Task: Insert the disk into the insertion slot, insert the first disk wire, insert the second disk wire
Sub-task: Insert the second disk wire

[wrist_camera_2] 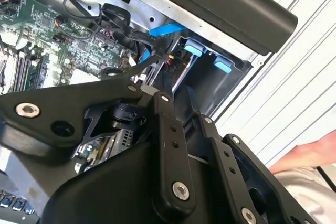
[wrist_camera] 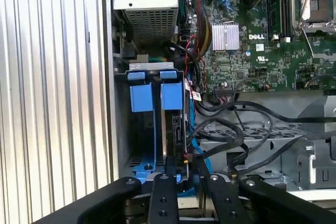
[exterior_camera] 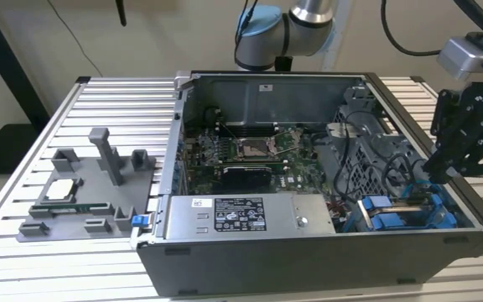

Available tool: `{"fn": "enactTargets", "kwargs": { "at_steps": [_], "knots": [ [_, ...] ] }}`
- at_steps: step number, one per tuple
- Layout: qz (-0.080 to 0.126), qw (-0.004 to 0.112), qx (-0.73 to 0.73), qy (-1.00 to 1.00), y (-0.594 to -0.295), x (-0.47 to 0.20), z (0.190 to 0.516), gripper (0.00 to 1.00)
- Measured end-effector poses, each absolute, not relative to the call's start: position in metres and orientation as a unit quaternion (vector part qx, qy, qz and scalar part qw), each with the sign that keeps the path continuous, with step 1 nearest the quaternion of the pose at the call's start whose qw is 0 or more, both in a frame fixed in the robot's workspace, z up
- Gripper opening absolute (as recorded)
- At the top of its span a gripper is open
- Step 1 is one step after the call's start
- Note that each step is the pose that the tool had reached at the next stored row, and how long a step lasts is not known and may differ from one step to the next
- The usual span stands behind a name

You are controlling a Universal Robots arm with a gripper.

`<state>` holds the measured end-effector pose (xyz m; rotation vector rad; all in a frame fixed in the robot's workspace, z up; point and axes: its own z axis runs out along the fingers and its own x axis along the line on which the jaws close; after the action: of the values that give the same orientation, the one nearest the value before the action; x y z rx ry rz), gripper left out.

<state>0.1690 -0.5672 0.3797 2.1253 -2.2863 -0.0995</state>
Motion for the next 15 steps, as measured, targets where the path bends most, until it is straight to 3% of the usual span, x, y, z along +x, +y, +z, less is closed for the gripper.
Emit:
{"fn": "enactTargets", "kwargs": {
  "at_steps": [15],
  "knots": [
    [-0.032,0.009,0.680,-0.732,-0.5634,0.1770,0.3797,1.00]
  ]
}}
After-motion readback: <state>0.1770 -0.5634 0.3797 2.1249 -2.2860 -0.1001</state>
